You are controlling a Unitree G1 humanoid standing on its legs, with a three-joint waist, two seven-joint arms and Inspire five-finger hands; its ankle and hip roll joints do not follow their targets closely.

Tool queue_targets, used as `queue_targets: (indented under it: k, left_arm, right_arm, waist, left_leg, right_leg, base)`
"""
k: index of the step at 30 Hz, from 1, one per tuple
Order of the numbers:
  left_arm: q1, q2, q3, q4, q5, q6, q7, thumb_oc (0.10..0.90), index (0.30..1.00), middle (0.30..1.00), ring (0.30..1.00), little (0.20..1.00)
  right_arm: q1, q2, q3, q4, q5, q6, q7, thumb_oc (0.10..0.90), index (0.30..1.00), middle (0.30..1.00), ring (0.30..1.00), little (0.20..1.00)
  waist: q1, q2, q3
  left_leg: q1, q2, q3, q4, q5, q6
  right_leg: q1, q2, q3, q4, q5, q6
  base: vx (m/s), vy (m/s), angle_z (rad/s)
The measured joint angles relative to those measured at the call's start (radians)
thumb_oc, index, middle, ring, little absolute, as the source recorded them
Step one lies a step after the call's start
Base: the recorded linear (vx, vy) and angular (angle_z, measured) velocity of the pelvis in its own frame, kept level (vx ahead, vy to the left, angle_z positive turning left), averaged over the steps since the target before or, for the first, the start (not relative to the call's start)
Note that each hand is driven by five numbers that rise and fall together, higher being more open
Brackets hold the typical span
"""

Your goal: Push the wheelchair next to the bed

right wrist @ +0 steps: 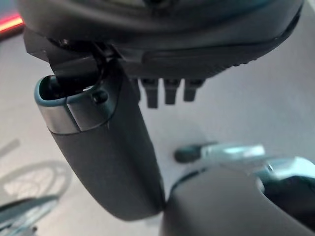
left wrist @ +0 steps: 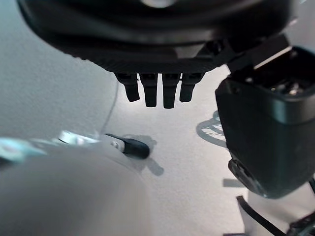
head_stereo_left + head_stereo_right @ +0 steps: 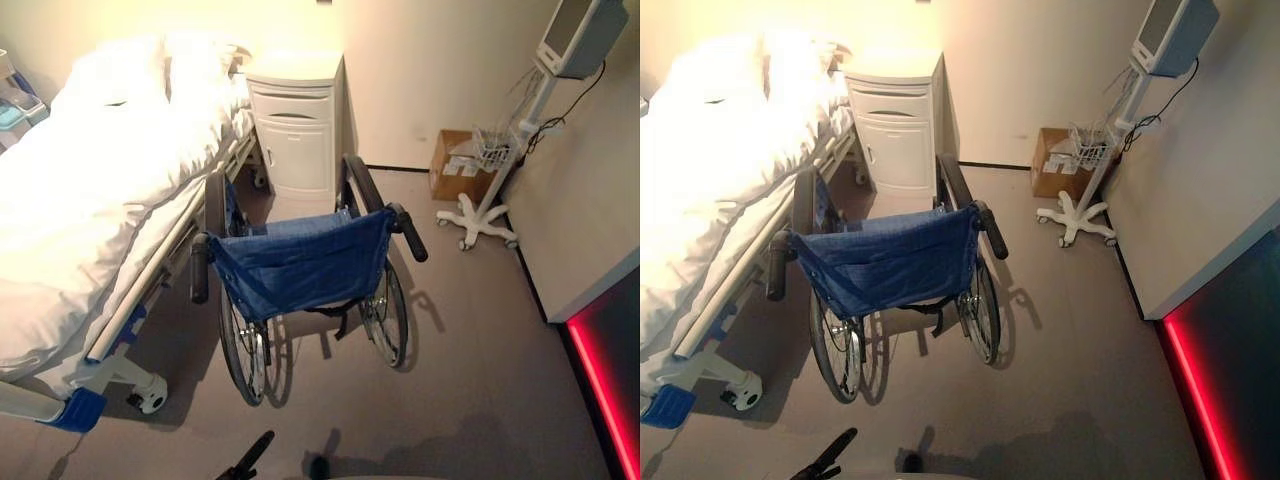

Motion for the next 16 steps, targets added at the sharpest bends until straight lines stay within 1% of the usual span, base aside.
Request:
queue_targets:
  k: [3, 5, 10, 16]
  left_arm:
    - [0.004, 0.007, -0.005, 0.004, 0.0, 0.011, -0.007, 0.8, 0.9, 0.9, 0.9, 0.9]
    - [0.009, 0.011, -0.01, 0.011, 0.004, 0.027, -0.018, 0.8, 0.9, 0.9, 0.9, 0.9]
    - [0.014, 0.02, -0.027, 0.012, 0.031, 0.065, -0.042, 0.8, 0.9, 0.9, 0.9, 0.9]
    - [0.013, 0.022, -0.056, 0.013, 0.031, 0.079, -0.043, 0.8, 0.9, 0.9, 0.9, 0.9]
  right_arm:
    - [-0.004, -0.006, -0.001, 0.02, 0.001, 0.014, 0.067, 0.8, 0.9, 0.9, 0.9, 0.9]
    - [-0.006, -0.008, -0.002, 0.029, 0.001, 0.016, 0.087, 0.8, 0.9, 0.9, 0.9, 0.9]
    - [-0.009, -0.01, 0.0, 0.041, 0.0, 0.022, 0.098, 0.8, 0.9, 0.9, 0.9, 0.9]
    - [-0.01, -0.011, 0.003, 0.049, -0.001, 0.022, 0.098, 0.8, 0.9, 0.9, 0.9, 0.9]
  waist:
    - [-0.001, -0.01, -0.007]
    - [-0.001, -0.012, -0.009]
    - [-0.004, -0.003, -0.021]
    - [-0.004, 0.001, -0.031]
  left_leg:
    - [0.0, 0.0, 0.0, 0.0, 0.0, 0.0]
    - [0.002, 0.001, -0.001, 0.0, 0.0, 0.0]
    - [0.003, 0.001, 0.0, 0.0, 0.0, 0.0]
    - [0.003, 0.001, 0.0, 0.0, 0.0, 0.0]
  right_leg:
    - [0.001, 0.0, 0.0, 0.0, 0.0, 0.0]
    - [0.001, 0.001, 0.0, 0.001, 0.0, 0.0]
    - [0.001, 0.0, 0.002, 0.003, 0.0, 0.0]
    - [0.001, 0.001, 0.002, 0.003, 0.0, 0.0]
  base:
    - [0.0, 0.0, 0.0]
    - [0.0, 0.0, 0.0]
    - [0.0, 0.0, 0.0]
    - [0.0, 0.0, 0.0]
